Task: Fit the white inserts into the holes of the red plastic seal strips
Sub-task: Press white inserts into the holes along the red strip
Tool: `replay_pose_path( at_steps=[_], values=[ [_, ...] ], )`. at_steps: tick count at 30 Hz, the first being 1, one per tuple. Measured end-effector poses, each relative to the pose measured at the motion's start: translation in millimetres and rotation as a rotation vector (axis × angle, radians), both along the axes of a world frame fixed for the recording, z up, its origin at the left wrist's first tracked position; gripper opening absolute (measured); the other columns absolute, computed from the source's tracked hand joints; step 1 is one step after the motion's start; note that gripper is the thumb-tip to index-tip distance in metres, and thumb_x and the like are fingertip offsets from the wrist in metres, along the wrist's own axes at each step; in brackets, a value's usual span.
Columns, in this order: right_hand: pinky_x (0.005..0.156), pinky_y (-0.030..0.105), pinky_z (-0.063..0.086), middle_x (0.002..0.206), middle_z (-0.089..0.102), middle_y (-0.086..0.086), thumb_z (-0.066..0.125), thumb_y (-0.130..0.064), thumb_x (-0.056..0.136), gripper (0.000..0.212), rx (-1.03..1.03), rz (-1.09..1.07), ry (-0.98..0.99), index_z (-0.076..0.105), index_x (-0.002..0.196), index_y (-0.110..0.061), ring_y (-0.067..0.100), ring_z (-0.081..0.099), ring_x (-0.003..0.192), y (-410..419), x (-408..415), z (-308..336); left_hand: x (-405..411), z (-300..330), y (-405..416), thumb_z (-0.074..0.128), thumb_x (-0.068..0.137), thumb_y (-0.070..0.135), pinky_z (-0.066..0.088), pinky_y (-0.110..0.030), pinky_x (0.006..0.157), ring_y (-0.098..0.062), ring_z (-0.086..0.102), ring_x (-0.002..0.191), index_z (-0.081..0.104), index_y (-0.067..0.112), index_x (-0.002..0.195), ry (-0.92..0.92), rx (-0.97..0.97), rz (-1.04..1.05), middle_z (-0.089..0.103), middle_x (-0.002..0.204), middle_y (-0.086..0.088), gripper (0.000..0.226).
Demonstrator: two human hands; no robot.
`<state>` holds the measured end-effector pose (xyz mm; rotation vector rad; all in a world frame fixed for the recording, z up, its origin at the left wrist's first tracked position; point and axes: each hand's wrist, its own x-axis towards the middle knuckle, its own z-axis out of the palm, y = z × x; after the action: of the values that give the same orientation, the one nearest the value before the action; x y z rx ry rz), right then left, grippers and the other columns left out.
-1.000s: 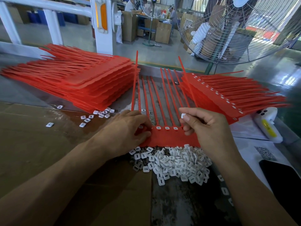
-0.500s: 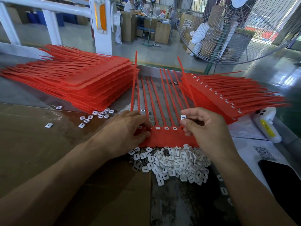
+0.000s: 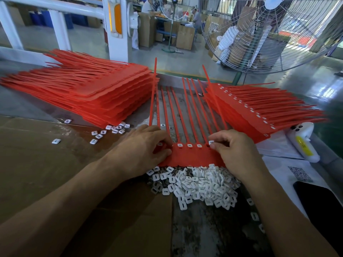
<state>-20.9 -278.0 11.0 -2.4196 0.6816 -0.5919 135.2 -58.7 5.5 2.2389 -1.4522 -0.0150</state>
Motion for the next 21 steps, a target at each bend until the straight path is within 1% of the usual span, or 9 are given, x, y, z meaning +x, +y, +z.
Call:
replay_pose_path(
  at_steps=[3, 5, 6, 9, 14, 17, 21],
  values=[
    [0.086, 0.021, 0.047, 0.103, 0.067, -0.013, 0.074, -0.015, 0.094, 0.02, -0.033, 0.004, 0.026, 0.078, 0.111, -0.024, 0.002, 0.062, 0.097, 2.4, 2.3, 0.5, -0.6, -0.1, 0.0, 0.053, 0.091, 0.054, 0.045, -0.04, 0.101, -0.006, 0.047, 0.113, 0.061, 0.042, 0.117, -0.004, 0.0, -0.001, 0.056, 0.116, 0.022, 0.03],
    [0.092, 0.029, 0.05, 0.103, 0.066, -0.011, 0.073, -0.014, 0.095, 0.02, -0.064, 0.004, 0.051, 0.078, 0.112, -0.022, 0.008, 0.062, 0.1, 4.7, 3.5, 1.0, -0.6, 0.1, 0.2, 0.052, 0.091, 0.055, 0.045, -0.04, 0.101, -0.006, 0.047, 0.113, 0.061, 0.042, 0.117, 0.0, 0.004, -0.001, 0.055, 0.116, 0.022, 0.03],
    [0.093, 0.031, 0.05, 0.103, 0.065, -0.011, 0.073, -0.013, 0.095, 0.02, -0.081, 0.003, 0.062, 0.078, 0.113, -0.021, 0.009, 0.062, 0.101, 5.2, 4.0, 1.5, -0.5, 0.5, 0.3, 0.051, 0.091, 0.055, 0.044, -0.04, 0.102, -0.006, 0.047, 0.114, 0.06, 0.042, 0.117, 0.004, 0.007, -0.001, 0.055, 0.116, 0.022, 0.031],
    [0.092, 0.028, 0.046, 0.102, 0.064, -0.01, 0.072, -0.014, 0.096, 0.021, -0.124, 0.005, 0.089, 0.078, 0.114, -0.02, 0.009, 0.06, 0.1, 6.0, 4.6, 2.9, -0.9, 1.5, 0.1, 0.049, 0.09, 0.057, 0.043, -0.04, 0.105, -0.005, 0.046, 0.115, 0.059, 0.043, 0.118, 0.012, 0.021, 0.0, 0.055, 0.117, 0.023, 0.033],
    [0.096, 0.029, 0.045, 0.111, 0.064, -0.006, 0.069, -0.015, 0.098, 0.021, -0.148, -0.013, 0.137, 0.077, 0.118, -0.019, 0.013, 0.06, 0.107, 7.1, 6.4, 4.3, -1.5, 2.1, -0.2, 0.047, 0.089, 0.058, 0.042, -0.04, 0.105, -0.005, 0.045, 0.116, 0.059, 0.043, 0.119, 0.018, 0.031, 0.007, 0.054, 0.118, 0.023, 0.036],
    [0.097, 0.028, 0.045, 0.114, 0.064, -0.003, 0.067, -0.014, 0.099, 0.023, -0.135, -0.014, 0.154, 0.077, 0.119, -0.019, 0.015, 0.06, 0.11, 7.4, 6.6, 4.7, -1.4, 2.8, -0.1, 0.045, 0.087, 0.06, 0.042, -0.04, 0.105, -0.004, 0.045, 0.116, 0.059, 0.043, 0.119, 0.021, 0.044, 0.008, 0.054, 0.118, 0.023, 0.038],
    [0.097, 0.03, 0.046, 0.111, 0.063, -0.006, 0.066, -0.015, 0.1, 0.023, -0.101, -0.012, 0.155, 0.077, 0.119, -0.021, 0.015, 0.06, 0.111, 7.8, 5.4, 5.4, -1.6, 1.9, 0.4, 0.048, 0.089, 0.058, 0.042, -0.04, 0.105, -0.004, 0.045, 0.115, 0.059, 0.043, 0.118, 0.021, 0.031, 0.008, 0.054, 0.118, 0.023, 0.034]
  ],
)
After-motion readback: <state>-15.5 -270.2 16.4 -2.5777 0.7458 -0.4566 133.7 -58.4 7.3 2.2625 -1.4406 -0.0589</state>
